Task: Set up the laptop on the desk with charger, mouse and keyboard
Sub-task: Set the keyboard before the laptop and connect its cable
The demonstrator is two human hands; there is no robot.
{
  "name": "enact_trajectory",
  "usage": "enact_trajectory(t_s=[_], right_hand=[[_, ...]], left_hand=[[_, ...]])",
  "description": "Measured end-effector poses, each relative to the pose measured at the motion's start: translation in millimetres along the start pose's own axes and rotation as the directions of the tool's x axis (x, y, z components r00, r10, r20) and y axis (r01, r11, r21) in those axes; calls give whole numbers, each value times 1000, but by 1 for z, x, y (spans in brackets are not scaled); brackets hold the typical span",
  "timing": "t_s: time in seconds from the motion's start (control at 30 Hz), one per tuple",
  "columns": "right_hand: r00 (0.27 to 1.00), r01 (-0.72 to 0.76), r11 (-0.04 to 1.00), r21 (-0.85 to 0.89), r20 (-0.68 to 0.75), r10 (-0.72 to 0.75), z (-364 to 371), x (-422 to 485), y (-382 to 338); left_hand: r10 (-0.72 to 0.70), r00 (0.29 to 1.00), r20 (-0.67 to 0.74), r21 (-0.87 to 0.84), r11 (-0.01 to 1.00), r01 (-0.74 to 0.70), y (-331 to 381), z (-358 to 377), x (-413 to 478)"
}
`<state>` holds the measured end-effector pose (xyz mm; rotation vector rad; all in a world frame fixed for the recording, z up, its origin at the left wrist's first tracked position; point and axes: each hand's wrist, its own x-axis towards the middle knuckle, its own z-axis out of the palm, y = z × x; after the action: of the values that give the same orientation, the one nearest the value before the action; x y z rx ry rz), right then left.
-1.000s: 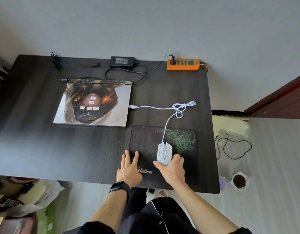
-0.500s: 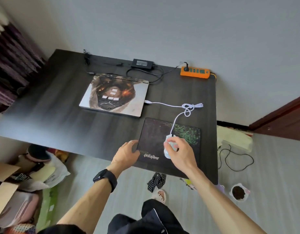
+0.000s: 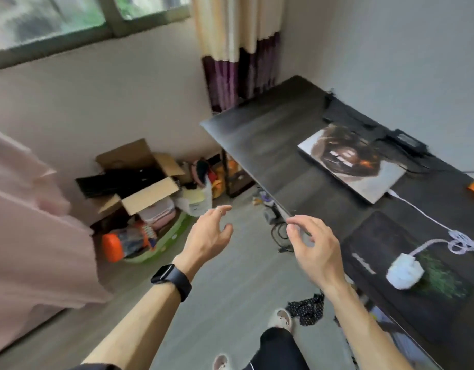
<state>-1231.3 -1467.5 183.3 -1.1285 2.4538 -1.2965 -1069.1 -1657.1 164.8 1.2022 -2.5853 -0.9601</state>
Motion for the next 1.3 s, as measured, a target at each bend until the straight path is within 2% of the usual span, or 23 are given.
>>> enact_trajectory(t_s=[0.13,0.27,0.6,0.8,0.93,1.23,1.3], right_hand=[[972,124,992,16,199,-125,61,-3,-52],[901,176,984,39,396,-177,113,10,-96],[754,275,950,149,580,-309,238,118,-153],[674,251,951,181,672,-306,306,199,-170],[607,235,964,128,755,-248,356,244,-174],[460,205,975,-92,888,-13,470,306,-159],[450,171,974,-151,891,59,492,314,-156]], left_hand=[[-178,979,-99,-20,984,177,-76,-52,-43],[-339,921,-192,-111,940,323,-135,-91,-64],[-588,775,-232,-276,804,527,-230,-149,-16],[-715,683,-149,-331,687,647,-269,-165,27],[-777,615,-134,-389,612,689,-289,-175,63],[-831,556,33,-517,462,721,-365,-186,158],[-842,532,91,-541,407,736,-391,-189,179]])
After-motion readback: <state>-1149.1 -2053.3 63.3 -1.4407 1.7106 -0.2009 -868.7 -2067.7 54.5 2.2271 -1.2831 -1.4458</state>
